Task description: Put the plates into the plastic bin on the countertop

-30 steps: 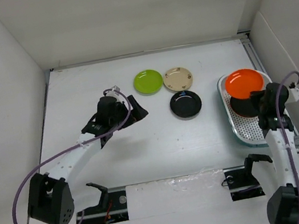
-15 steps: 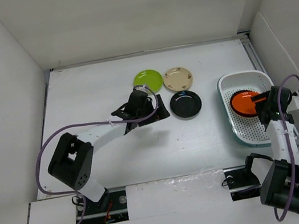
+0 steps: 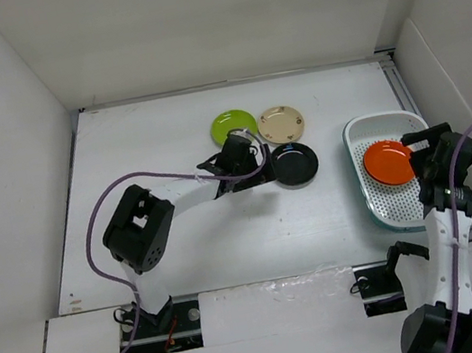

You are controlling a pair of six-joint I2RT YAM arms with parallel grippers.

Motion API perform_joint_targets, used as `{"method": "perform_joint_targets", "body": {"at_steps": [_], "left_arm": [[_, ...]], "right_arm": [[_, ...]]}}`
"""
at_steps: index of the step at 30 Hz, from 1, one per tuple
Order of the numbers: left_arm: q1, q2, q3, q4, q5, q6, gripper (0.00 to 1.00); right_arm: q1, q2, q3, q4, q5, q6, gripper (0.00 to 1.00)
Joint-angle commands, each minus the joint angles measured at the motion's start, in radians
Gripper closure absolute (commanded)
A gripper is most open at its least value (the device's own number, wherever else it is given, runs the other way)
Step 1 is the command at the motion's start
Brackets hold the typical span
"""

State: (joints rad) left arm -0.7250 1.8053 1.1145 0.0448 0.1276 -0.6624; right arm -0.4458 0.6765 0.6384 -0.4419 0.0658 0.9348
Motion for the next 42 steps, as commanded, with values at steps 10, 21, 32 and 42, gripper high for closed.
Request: {"method": "perform_joint_targets", "body": {"at_steps": [10,21,32,42], "left_arm": [[-0.002,0.219,0.169,0.036,0.009,-0.025,0.26],[-0.002,0.237,0.164,0.021,-0.049,-0.057,1.00],[-0.002,-0.178,0.007,0.018,0.023,-0.017,1.00],[-0.002,-0.342,0.007,-0.020,0.116,0.004,1.00]], "right_arm": [[-0.007,-0.069,0.000,0.049,-0.293,-0.025,0.00],[0.002,-0.089,-0.114,0.310,-0.695,-0.071,0.04],[0.232,0.092,-0.095,0.437,-0.770,-0.198,0.04],[0.566,0.261,-0.086,0.574,-0.637,-0.241,0.04]]}}
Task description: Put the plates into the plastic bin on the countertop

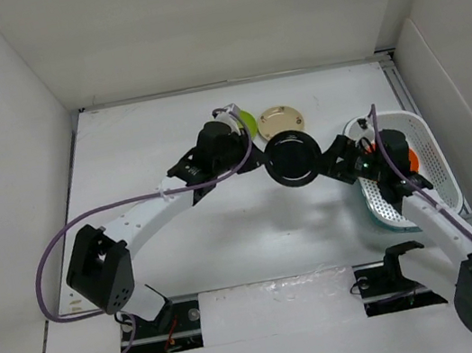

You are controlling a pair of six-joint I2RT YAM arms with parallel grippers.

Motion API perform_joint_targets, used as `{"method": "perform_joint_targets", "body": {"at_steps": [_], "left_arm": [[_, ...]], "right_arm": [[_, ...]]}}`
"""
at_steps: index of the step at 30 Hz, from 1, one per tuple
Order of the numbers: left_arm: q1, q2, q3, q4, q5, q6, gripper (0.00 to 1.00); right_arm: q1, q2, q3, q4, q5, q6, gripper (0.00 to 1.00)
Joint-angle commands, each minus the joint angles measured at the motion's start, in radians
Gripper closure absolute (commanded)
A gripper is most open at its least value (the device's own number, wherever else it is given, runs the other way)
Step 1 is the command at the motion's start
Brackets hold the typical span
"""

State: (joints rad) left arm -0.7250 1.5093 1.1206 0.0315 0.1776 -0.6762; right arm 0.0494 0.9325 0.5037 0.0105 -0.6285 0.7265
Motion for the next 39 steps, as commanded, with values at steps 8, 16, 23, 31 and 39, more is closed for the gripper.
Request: {"method": "perform_joint_targets", "body": {"at_steps": [8,16,23,31,39], "left_arm": [[-0.002,-0.067,0.028,-0.036,0.082,0.018,0.64],[-0.002,-0.092,0.050,-0.152,-0.202,0.006,0.00],[-0.002,-0.074,0.032,-0.162,-0.239,0.015,0.00],[0.033,-0.032,0.010,-0.128,-0.230,0.033,0.00],[0.102,0.071,0.067,-0.137,-0.251,0.033,0.00]], "right_arm": [[0.096,0.026,0.048,0.215,0.108,0.042,1.00],[-0.066,-0.127,0.059,-0.033,0.502,0.207,1.00],[-0.413,-0.069,0.059,-0.196,0.598,0.264,1.00],[-0.519,0.011,0.045,-0.159,0.538,0.215,0.83],[-0.519,-0.165,0.071,-0.305,0.622,0.215,0.00]]}}
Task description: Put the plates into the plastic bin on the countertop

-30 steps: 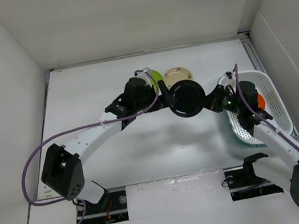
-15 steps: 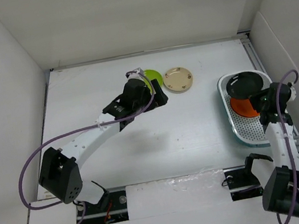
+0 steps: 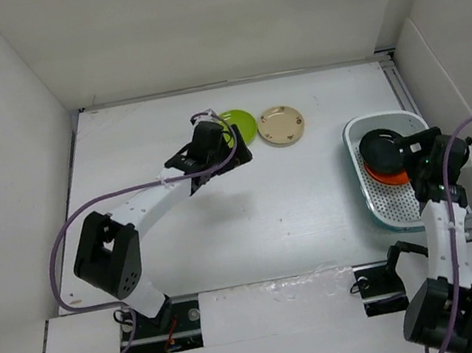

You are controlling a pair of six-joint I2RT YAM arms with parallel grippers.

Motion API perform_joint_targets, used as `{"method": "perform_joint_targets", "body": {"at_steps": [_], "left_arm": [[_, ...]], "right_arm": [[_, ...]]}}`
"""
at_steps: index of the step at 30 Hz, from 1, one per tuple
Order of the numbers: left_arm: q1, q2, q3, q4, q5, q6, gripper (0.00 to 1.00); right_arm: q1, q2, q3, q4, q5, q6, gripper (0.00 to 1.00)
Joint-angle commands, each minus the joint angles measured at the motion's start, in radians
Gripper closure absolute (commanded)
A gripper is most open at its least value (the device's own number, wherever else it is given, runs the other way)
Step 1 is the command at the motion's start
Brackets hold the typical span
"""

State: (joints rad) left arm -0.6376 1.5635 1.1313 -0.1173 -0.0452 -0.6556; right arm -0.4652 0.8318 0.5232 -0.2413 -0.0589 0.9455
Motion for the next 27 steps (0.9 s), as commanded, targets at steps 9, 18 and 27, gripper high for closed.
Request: {"method": "perform_joint_targets", "body": {"at_steps": [9,18,27], "left_arm": [[0.130,0.202,0.139,0.060,-0.007,-0.010,0.00],[0.223,0.411,0.257,0.119,0.074,-0.010,0.00],[0.262,0.634,0.488,0.047,0.076,-0.056,0.23]], "right_arm": [[-0.004,-0.215,0.141,-0.237,0.093,-0.014,0.00],[-0.004,-0.214,0.118,-0.135,-0.203,-0.057,0.00],[-0.004,-0.243,0.089,-0.067,-0.326,-0.057,0.01]]}}
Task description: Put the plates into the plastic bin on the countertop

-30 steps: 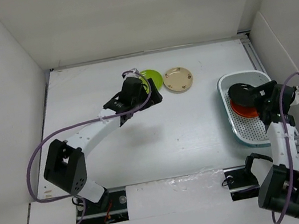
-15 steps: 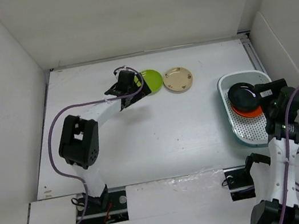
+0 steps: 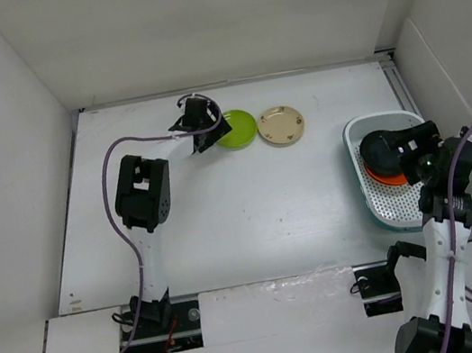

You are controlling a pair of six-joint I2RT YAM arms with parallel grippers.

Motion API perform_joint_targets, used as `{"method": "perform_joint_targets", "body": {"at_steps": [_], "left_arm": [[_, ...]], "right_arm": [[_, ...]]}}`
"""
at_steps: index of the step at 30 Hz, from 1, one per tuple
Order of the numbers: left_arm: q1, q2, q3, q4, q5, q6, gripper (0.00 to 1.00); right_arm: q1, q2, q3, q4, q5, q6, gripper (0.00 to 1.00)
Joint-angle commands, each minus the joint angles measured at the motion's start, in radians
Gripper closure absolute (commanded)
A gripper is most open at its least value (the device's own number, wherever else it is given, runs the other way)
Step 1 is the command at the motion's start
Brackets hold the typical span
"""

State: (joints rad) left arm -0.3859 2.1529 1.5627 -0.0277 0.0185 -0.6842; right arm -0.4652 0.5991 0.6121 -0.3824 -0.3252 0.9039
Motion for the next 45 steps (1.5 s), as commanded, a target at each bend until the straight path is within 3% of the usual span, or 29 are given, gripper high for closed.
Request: {"method": "perform_joint_targets", "body": {"at_steps": [1,7,8,9,10,13,14,17,18,22,25,31,38,40,41,45], "left_arm": [[0.010,0.057,0.083,-0.052,0.012,-0.028,0.29],[0.010,0.102,0.114,-0.089,0.012,-0.046,0.60],[0.010,0.102,0.126,-0.107,-0.001,-0.046,0.84],[0.010,0.102,0.126,-0.119,-0.002,-0.046,0.96],[0.010,0.102,0.135,-0.133,-0.012,-0.032,1.00],[0.010,0.035,0.122,-0.175,-0.078,-0.032,1.00],[0.010,-0.003,0.105,-0.175,-0.101,-0.032,1.00],[0.010,-0.221,-0.062,-0.128,-0.153,-0.032,1.00],[0.010,-0.272,-0.149,-0.104,-0.126,-0.032,1.00],[-0.033,-0.439,-0.262,-0.034,0.046,0.034,1.00],[-0.076,-0.528,-0.340,0.012,0.173,0.058,1.00],[-0.122,-0.668,-0.429,0.063,0.354,0.058,1.00],[-0.143,-0.755,-0.487,0.144,0.523,0.058,1.00],[-0.143,-0.765,-0.506,0.164,0.540,0.058,1.00],[-0.143,-0.774,-0.516,0.178,0.540,0.058,1.00],[-0.143,-0.755,-0.517,0.218,0.590,0.038,1.00]], "right_arm": [[-0.004,-0.010,0.011,0.065,-0.051,-0.016,0.01],[-0.004,0.011,0.061,0.036,-0.038,-0.025,0.03],[-0.004,0.011,0.061,0.036,-0.038,-0.025,0.03],[-0.004,0.022,0.070,0.036,-0.050,-0.025,0.03],[-0.004,0.022,0.071,0.045,-0.061,-0.025,0.04],[-0.004,0.044,0.040,0.156,-0.184,-0.039,0.04],[-0.004,0.053,0.029,0.207,-0.301,-0.039,0.04],[0.127,0.125,0.044,0.292,-0.342,-0.106,0.04],[0.228,0.148,0.060,0.292,-0.325,-0.134,0.04],[0.452,0.267,0.121,0.342,-0.311,-0.209,0.04],[0.580,0.332,0.130,0.379,-0.220,-0.218,0.04],[0.637,0.432,0.130,0.474,-0.189,-0.207,0.04],[0.669,0.475,0.121,0.530,-0.183,-0.197,0.24],[0.669,0.475,0.112,0.530,-0.172,-0.197,0.33],[0.669,0.475,0.112,0.530,-0.172,-0.186,0.39],[0.669,0.464,0.103,0.530,-0.160,-0.177,0.82]]}}
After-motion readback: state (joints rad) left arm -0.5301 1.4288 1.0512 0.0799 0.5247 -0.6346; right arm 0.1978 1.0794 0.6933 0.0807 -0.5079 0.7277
